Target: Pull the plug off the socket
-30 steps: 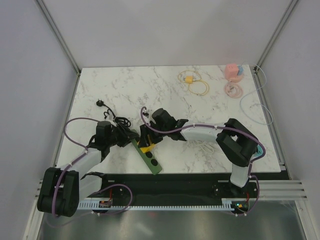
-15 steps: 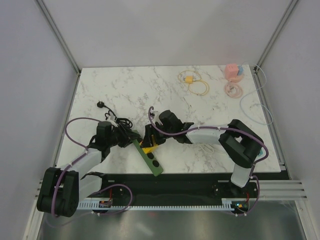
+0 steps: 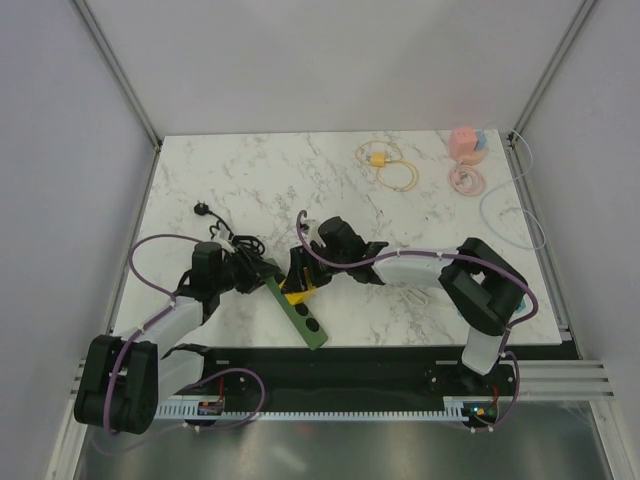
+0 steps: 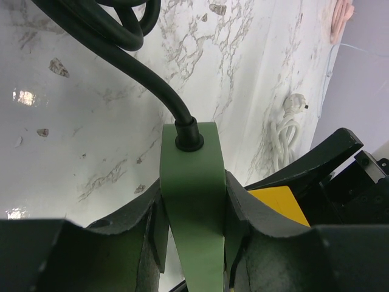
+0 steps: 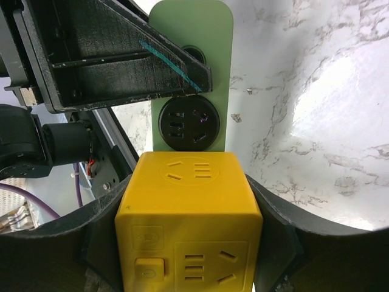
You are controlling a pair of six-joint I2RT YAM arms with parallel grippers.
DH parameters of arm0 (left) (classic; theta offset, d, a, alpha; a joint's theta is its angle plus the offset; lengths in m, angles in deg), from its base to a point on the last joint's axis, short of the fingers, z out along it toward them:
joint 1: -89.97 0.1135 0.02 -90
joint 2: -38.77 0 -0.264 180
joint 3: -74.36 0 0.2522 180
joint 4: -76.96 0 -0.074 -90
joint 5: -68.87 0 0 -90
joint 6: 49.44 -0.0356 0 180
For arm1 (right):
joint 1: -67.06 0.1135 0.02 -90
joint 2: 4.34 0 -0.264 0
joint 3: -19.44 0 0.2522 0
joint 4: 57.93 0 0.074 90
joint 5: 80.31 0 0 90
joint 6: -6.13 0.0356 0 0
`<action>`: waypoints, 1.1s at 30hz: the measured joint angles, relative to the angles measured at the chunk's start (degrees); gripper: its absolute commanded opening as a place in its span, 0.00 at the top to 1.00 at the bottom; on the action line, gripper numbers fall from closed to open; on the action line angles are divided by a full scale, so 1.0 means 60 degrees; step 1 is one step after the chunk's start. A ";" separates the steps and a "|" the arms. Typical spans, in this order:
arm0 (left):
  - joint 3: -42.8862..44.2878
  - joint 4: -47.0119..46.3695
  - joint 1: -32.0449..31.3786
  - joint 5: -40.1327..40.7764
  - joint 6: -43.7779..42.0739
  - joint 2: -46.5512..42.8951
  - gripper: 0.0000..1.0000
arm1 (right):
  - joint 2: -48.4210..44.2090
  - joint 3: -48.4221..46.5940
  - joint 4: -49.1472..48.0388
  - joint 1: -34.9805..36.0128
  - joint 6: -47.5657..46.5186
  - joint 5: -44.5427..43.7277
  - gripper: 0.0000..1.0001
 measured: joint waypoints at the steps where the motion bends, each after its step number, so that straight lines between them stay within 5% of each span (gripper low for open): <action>1: 0.0004 -0.0033 0.0015 -0.0015 0.0004 -0.0004 0.98 | 0.0000 -0.0095 0.0124 0.0000 -0.0080 -0.0022 1.00; 17: 0.0361 0.0732 0.0113 0.0528 0.0127 -0.1038 0.98 | -0.0189 -0.1231 0.1676 0.0131 -0.1738 -0.0769 1.00; 33: 0.0841 0.1242 0.0113 0.0805 0.0601 -0.1443 0.98 | -0.0186 -0.1220 0.0903 -0.0627 -0.0714 0.0849 1.00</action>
